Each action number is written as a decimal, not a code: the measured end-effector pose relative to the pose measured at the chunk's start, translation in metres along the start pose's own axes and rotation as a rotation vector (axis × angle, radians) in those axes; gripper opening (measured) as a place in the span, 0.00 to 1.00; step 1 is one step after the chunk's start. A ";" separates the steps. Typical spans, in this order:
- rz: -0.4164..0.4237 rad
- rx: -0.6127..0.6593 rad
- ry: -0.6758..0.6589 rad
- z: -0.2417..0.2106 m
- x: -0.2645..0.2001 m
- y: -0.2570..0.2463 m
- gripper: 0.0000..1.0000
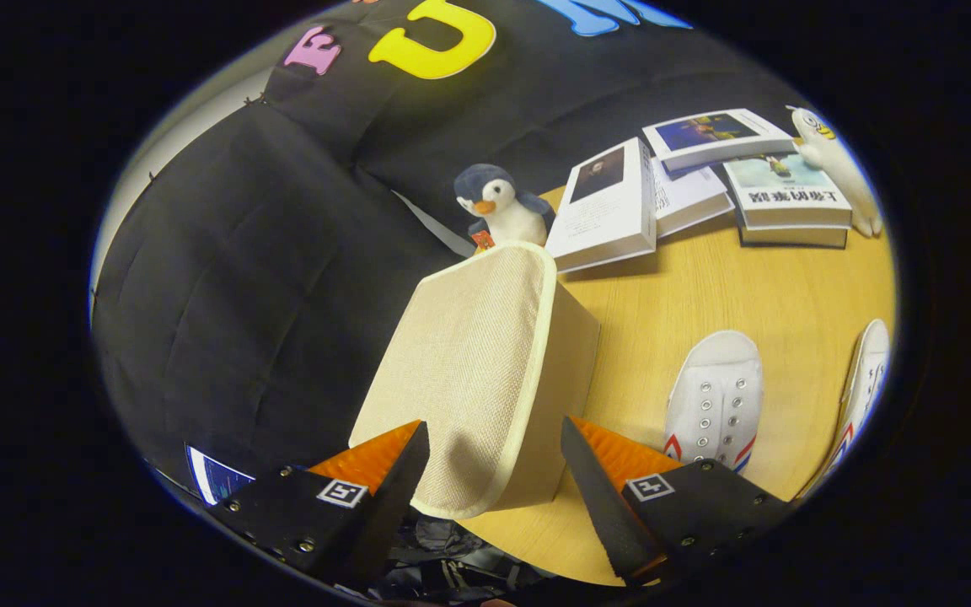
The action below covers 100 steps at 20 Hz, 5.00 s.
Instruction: Open the storage box then place both shoes into the box .Put the left shoe in first, then the right shoe, with the right side of both shoes facing outward in a uniform manner.
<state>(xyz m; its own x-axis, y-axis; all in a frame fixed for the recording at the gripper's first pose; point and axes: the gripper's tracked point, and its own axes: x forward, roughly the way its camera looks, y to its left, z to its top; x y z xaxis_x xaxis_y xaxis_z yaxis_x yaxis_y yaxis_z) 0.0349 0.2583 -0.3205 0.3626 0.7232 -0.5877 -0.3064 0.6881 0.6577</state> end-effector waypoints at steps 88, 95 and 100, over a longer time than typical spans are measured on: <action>-0.499 -0.132 0.308 -0.034 -0.074 -0.152 0.86; -0.587 -0.168 0.396 -0.051 -0.055 -0.190 0.79; -0.574 -0.154 0.416 -0.057 -0.037 -0.191 0.58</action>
<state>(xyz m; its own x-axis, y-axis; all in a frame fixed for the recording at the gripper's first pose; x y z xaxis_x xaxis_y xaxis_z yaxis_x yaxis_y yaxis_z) 0.0298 0.1035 -0.4508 0.1485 0.1866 -0.9711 -0.2997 0.9443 0.1356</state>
